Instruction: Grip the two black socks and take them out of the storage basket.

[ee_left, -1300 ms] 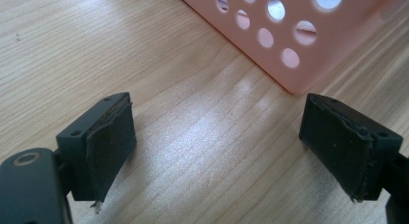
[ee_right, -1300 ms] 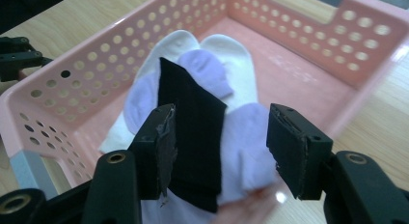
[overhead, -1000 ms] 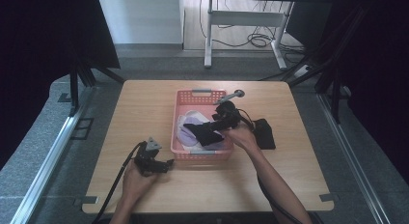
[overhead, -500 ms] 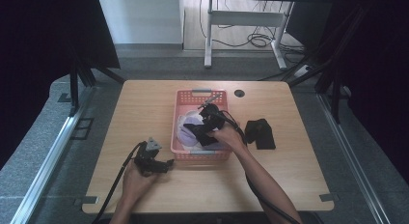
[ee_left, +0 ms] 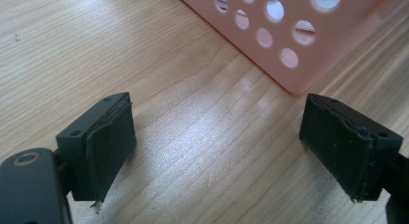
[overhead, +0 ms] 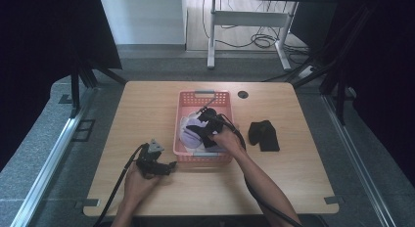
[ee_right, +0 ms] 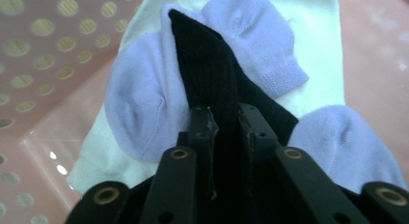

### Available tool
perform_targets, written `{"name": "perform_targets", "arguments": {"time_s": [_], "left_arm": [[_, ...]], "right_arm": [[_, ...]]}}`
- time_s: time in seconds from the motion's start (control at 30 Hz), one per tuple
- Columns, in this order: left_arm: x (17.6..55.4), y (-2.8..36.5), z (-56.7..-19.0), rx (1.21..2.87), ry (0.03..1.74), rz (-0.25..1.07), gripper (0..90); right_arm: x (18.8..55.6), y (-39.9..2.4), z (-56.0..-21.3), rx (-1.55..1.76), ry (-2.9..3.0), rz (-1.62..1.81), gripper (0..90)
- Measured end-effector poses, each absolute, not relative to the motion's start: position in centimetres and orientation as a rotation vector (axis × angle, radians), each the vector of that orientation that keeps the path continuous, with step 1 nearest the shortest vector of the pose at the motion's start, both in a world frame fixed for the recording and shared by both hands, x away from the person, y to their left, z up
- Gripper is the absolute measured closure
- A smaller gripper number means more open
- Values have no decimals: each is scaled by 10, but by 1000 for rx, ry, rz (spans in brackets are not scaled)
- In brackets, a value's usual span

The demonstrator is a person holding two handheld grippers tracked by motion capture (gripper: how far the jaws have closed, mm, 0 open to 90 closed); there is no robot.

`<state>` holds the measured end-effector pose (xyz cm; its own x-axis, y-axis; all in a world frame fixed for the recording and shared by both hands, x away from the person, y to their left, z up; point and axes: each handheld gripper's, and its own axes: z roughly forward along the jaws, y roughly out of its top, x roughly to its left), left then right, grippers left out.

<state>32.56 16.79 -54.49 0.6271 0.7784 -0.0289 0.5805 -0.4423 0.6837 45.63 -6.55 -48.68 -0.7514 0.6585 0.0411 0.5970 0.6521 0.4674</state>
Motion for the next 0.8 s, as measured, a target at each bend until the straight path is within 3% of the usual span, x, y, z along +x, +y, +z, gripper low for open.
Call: {"name": "perform_targets", "arguments": {"time_s": [0.8], "left_arm": [[326,168,-545,2175,1056,387,123]], "right_arm": [[442,-92,-414,996,2621,1004,801]]}}
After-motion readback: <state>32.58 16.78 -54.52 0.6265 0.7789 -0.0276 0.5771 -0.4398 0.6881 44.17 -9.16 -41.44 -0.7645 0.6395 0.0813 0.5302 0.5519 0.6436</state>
